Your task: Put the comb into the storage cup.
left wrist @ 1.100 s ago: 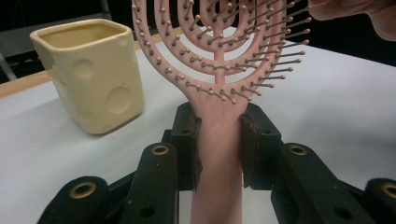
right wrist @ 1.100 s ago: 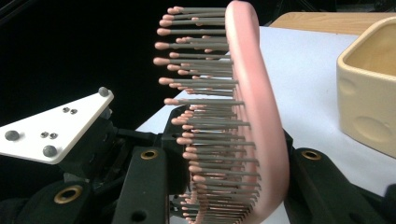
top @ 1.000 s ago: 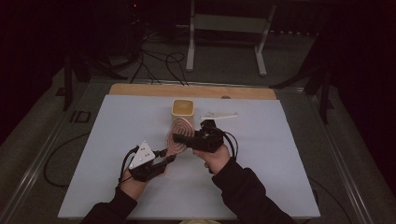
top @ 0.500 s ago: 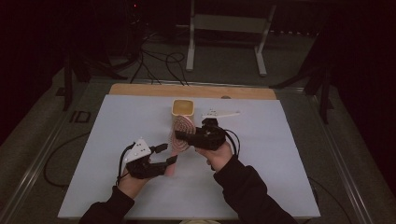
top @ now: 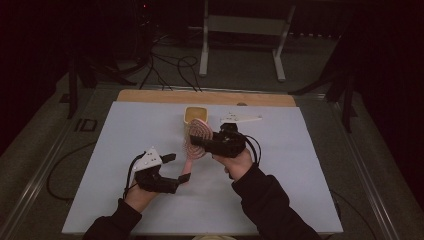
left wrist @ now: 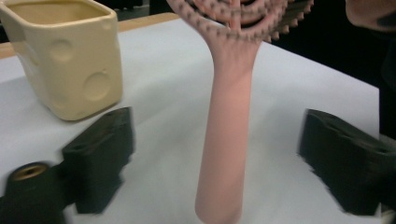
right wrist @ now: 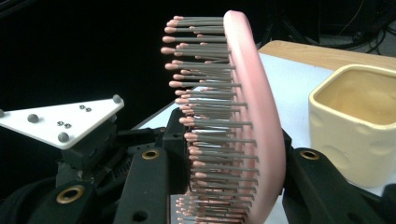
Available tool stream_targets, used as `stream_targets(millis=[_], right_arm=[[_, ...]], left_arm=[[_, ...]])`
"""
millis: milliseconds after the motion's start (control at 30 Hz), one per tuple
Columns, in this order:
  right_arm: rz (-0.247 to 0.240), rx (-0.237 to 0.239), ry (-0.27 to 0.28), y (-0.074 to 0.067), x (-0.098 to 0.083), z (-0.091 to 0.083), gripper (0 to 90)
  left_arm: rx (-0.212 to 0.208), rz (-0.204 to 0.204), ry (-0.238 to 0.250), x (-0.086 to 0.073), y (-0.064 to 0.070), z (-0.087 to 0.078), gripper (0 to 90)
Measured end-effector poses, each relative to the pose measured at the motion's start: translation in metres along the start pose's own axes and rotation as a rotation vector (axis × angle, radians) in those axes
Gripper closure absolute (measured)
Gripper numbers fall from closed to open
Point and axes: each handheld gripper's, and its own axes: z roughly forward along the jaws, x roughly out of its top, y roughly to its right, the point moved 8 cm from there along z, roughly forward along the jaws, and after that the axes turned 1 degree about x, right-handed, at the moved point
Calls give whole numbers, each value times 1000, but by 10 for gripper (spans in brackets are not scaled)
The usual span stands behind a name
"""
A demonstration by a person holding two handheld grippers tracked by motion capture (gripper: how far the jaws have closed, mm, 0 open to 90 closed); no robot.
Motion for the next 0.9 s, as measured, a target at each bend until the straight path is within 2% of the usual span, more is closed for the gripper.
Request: stream_targets(millis=[167,233,367,400,633,733,900], right_arm=[[-9,-2,17,0,7,-4,643],[-12,-2,21,0,10,-7,643],[-23,-3,28,1,14,-9,643],[-27,-8,33,1,17,-12,643],[-34,-20,52,4,27,-18,643],[-37,-21,56,4,30,-19,643],[-43,-29,67,7,36,-22,644]], left_arm=[[-17,0,-4,-2,0,-1,3],[-29,-1,-5,-3,0,-2,2],[-24,-5,-11,-5,-1,-4,2],[-35,-5,-9,-6,1,-5,2],[-51,12,-13,-13,2,-12,2],[-53,34,-16,-17,3,-15,1],[-55,39,-26,-23,4,-19,2]])
